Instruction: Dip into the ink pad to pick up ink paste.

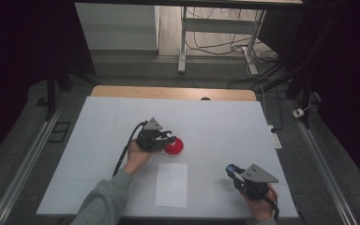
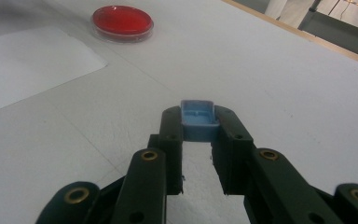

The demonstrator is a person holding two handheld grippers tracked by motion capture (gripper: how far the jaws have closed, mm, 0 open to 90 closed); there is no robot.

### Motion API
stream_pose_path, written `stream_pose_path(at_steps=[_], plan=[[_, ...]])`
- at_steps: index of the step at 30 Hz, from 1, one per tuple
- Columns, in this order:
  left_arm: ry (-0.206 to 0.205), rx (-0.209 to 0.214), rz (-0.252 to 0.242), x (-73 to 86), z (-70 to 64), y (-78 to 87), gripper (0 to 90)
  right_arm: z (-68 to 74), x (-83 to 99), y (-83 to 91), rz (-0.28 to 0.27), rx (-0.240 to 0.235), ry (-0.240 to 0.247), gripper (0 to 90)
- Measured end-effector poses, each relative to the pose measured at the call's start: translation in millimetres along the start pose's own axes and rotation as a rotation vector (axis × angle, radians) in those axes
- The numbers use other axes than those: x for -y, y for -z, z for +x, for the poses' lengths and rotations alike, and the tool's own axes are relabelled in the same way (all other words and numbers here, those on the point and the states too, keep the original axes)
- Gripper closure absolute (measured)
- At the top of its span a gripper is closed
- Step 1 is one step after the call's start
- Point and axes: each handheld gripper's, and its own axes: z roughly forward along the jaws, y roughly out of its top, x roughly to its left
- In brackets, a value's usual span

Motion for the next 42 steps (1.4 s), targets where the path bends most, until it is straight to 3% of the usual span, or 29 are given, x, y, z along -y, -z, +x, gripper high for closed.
stream_pose_path(at_steps=[19, 42], plan=[[0.013, 0.085, -0.050, -11.1, -3.5, 27.6, 67.0, 0.0, 0.0, -0.1, 0.003, 0.000, 0.004, 73.8], [-0.006, 0.170, -0.036, -13.5, -13.0, 38.6, 67.0, -0.1, 0.0, -0.2, 0.003, 0.000, 0.003, 73.8]])
